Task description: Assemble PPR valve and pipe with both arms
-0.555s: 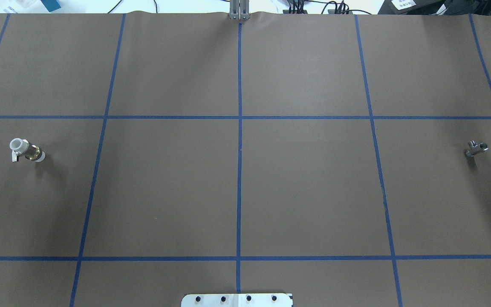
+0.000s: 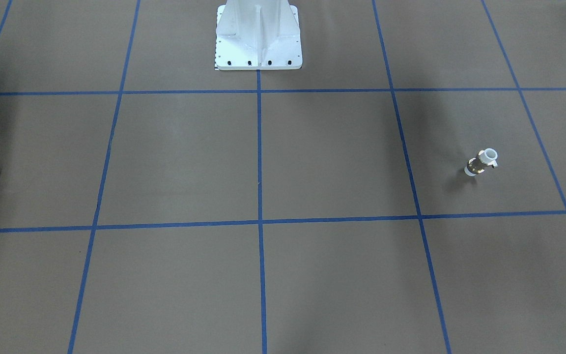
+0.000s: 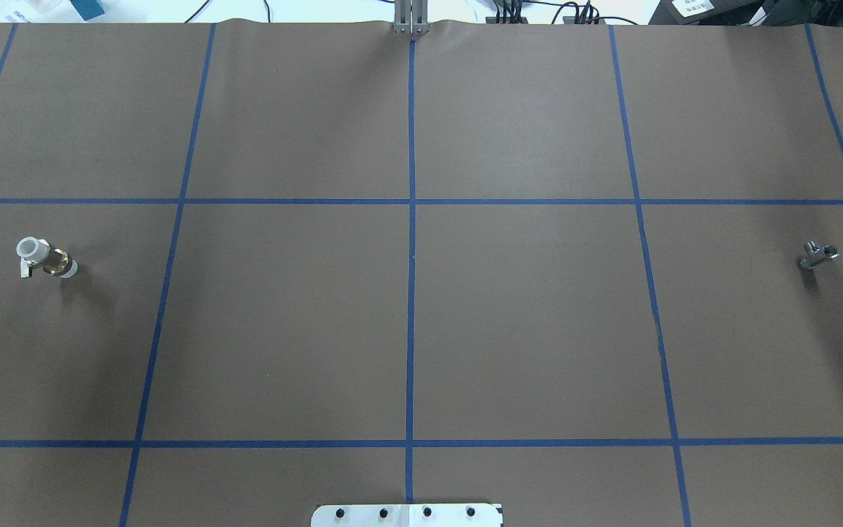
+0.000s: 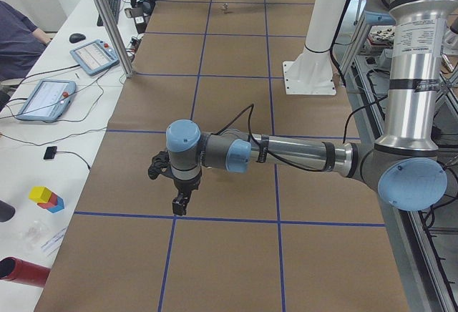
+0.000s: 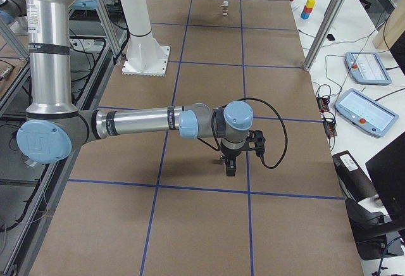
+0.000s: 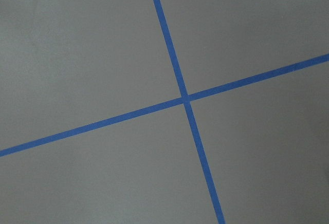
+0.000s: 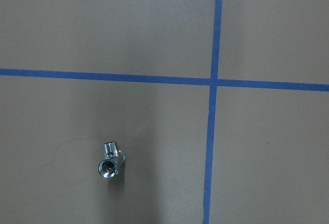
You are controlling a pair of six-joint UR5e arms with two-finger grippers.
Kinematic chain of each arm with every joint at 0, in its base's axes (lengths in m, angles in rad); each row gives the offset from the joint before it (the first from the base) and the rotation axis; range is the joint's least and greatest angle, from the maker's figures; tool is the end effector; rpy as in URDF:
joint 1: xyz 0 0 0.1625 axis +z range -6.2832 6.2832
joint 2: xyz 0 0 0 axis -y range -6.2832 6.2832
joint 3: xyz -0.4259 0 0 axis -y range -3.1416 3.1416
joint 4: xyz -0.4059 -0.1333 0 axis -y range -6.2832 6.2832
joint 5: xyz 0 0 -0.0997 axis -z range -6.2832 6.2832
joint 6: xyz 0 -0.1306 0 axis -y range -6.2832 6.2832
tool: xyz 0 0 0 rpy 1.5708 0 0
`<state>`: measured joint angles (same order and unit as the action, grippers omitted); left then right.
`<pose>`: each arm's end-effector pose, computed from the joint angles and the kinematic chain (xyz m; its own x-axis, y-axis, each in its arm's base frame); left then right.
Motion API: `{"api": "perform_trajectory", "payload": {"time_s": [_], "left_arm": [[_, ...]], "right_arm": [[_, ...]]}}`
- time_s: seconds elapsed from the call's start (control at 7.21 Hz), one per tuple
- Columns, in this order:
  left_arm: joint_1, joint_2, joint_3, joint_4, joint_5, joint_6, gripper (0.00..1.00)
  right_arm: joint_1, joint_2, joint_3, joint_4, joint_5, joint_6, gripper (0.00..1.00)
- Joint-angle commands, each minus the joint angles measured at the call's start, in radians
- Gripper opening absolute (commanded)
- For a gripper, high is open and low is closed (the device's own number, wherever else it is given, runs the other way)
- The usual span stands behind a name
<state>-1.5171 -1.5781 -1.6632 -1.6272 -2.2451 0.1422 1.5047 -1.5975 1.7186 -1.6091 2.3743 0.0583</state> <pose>-0.0237 -0.5234 0.6333 0.7595 0.2773 -0.5885 -0.1623 0.9568 0.2413 0.0063 -0.4999 0.6213 0.6914 -0.0471 0.7209 0.0256 0.9988 0.0408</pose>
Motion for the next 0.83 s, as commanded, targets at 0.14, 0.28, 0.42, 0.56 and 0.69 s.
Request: {"api": "perform_trajectory", "payload": {"time_s": [0.14, 0.28, 0.42, 0.56, 0.69], "left_arm": [[0.003, 0.030, -0.035, -0.008, 0.001, 0.004, 1.00], [0.005, 0.032, -0.055, -0.008, -0.001, -0.003, 1.00], [0.008, 0.042, -0.081, -0.007, -0.002, -0.004, 1.00], [0.008, 0.037, -0.134, 0.000, 0.001, -0.007, 1.00], [0.014, 0.029, -0.179, 0.009, -0.008, -0.056, 1.00]], "right_arm": [[-0.001, -0.001, -0.002, 0.001, -0.003, 0.000, 1.00], [0.000, -0.001, 0.001, 0.001, -0.001, 0.000, 1.00], [-0.001, -0.001, 0.003, 0.001, -0.001, 0.002, 1.00], [0.000, -0.001, 0.004, 0.001, 0.000, 0.000, 1.00], [-0.001, -0.001, 0.004, 0.001, 0.000, 0.000, 1.00]]}}
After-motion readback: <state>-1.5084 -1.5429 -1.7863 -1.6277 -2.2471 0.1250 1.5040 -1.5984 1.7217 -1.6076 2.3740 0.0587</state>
